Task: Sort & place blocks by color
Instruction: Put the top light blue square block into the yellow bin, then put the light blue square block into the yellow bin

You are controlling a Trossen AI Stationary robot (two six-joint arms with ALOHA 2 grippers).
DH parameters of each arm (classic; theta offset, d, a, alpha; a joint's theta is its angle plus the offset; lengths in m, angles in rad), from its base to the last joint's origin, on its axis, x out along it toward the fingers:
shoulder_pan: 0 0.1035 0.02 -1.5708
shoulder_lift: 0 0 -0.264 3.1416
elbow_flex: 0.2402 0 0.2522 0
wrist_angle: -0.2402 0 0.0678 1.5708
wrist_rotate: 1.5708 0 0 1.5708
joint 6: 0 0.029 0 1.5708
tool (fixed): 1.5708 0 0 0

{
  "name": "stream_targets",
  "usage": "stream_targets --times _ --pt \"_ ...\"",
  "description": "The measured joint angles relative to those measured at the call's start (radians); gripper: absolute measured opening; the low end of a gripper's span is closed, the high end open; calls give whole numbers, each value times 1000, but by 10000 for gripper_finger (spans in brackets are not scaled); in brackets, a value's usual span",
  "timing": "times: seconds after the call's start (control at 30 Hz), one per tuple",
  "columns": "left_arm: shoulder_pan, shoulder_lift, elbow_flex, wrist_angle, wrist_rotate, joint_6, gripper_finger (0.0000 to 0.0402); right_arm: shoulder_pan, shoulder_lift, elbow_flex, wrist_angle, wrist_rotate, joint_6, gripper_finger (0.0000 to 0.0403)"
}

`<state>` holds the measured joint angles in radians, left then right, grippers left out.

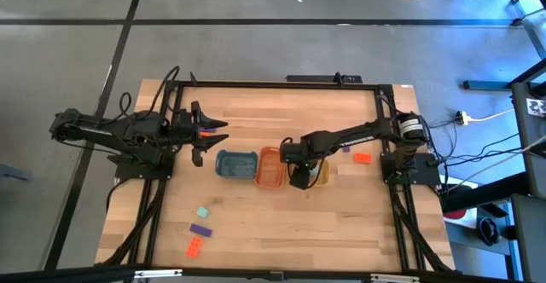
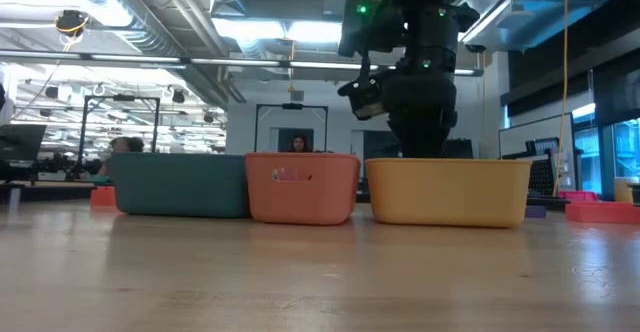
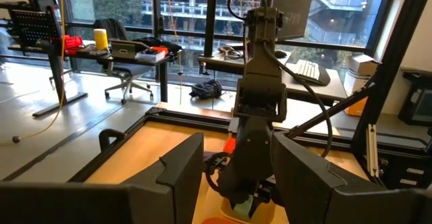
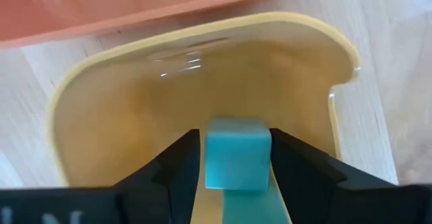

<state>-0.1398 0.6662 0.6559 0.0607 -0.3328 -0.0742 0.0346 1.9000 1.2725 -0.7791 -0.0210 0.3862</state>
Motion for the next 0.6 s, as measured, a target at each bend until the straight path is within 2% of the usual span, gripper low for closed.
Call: stream_targets --times 0.3,0.47,0.6 --pt "0 0 0 -1 0 0 165 -1 -84 65 -115 1 -51 180" --pt "0 0 0 -1 4 0 165 32 -231 22 -127 90 -51 180" --pt "0 0 0 -1 12 -1 165 75 -400 -97 -11 139 36 180"
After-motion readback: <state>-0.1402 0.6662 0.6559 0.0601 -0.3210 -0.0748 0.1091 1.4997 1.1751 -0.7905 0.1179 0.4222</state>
